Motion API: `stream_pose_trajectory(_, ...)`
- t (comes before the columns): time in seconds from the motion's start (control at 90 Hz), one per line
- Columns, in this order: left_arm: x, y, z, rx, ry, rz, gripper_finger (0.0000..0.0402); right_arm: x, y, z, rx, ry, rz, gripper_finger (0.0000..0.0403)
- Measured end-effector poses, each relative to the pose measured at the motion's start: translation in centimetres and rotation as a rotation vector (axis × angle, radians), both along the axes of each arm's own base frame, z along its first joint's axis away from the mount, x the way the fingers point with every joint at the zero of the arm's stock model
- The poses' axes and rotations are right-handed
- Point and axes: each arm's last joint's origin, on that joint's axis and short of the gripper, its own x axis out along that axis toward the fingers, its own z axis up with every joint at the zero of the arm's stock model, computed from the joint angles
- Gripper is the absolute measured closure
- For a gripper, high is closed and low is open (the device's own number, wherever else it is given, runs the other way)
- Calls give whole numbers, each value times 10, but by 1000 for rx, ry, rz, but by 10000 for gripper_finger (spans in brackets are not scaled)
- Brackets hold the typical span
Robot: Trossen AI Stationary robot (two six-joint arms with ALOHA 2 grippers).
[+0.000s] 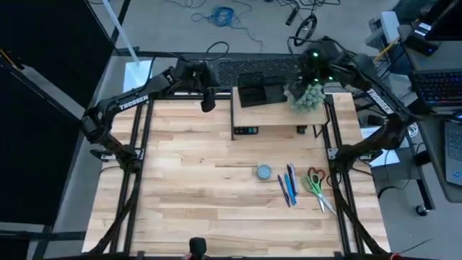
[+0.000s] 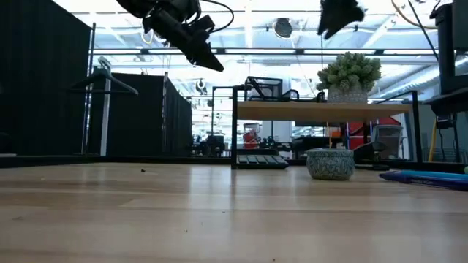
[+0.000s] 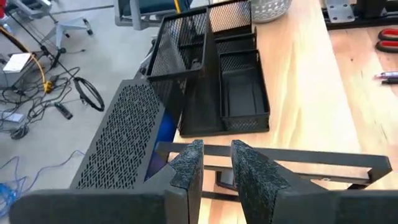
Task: Pick and place office supplies into organizer
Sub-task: Remove the black stapler from under the wooden shelf
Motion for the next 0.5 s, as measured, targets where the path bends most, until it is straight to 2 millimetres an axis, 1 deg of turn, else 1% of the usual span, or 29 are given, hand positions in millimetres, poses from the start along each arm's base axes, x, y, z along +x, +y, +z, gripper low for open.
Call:
stream_pose_trajectory(0.122,2,-3,0,-6,-6,-4,316,-16,5,2,26,11,-82,165)
stream_pose_trajectory(0.211,3,-4,0,-16,-9,1,309,-25,6,3,43,18,-124,149)
stream_pose_trajectory(0.289,3,-4,0,-15,-8,3,304,-27,3,2,36,25,-163,141)
stream_pose_trajectory(0.4,3,-4,0,-18,-2,5,301,-27,-1,-5,41,53,-188,138)
stream_pose_trajectory(0.5,2,-4,-2,-31,16,5,301,-29,1,-11,79,76,-204,140)
